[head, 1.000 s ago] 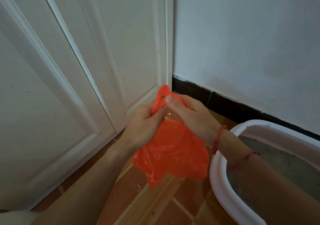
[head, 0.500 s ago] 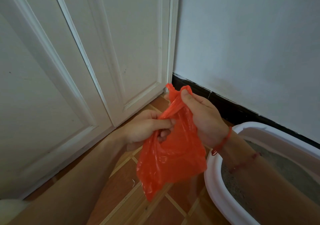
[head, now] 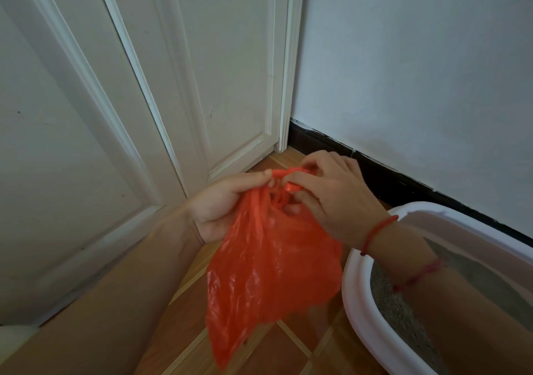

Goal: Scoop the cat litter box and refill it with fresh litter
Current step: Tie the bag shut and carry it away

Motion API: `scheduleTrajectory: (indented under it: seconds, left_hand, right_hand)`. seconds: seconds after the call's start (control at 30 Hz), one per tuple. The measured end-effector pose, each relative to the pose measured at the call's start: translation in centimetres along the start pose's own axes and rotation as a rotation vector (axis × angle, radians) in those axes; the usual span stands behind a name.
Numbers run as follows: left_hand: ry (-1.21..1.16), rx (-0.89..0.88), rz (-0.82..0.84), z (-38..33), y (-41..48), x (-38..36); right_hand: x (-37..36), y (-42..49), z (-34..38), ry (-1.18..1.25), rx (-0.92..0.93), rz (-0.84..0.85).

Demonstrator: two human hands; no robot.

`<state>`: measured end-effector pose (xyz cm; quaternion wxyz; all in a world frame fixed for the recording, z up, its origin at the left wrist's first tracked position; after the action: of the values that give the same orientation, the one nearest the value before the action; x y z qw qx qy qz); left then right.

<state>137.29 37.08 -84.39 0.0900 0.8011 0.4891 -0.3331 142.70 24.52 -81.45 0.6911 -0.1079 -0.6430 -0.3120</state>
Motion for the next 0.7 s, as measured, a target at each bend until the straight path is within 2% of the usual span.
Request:
scheduleTrajectory:
  seconds: [0.1, 0.27, 0.4, 0.5, 0.6, 0.7]
  left_hand:
    - [-0.007, 0.002, -0.031, -0.1, 0.0, 0.0]
    - [0.086, -0.045, -0.253, -0.6, 0.0, 1.3]
    - [0.299, -0.162, -0.475, -1.6, -0.6, 2.6]
    - [0.312, -0.302, -0.569, -2.5, -1.2, 3.1]
    - [0.28, -0.331, -0.616, -2.9, -1.8, 3.7]
    - [0.315, -0.326, -0.738, -3.0, -2.8, 5.1]
  right_hand:
    - [-0.4, -0.6, -0.2, -0.024, -0.064, -0.107]
    - [-1.1, -0.5, -0.6, 0.133, -0.027, -0.09]
    - [-0.7, -0.7, -1.0, 0.588, -0.073, -0.171]
    - [-0.7, -0.4, -1.5, 0.898, -0.118, -0.178]
    - [-1.2, -0.5, -2.0, 1.089, -0.165, -0.179]
    - [-1.7, -1.0, -3.0, 1.154, -0.255, -0.189]
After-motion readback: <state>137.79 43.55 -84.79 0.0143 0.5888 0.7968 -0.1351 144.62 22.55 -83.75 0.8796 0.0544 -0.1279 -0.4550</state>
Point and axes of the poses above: each hand's wrist, its own y-axis towards the middle knuckle, its own x-axis out of the back of the hand, z = x × y, the point moved 6 cm from there along y, towards the middle knuckle, and after that the axes turned 8 degrees about z, right-handed, at the moved point
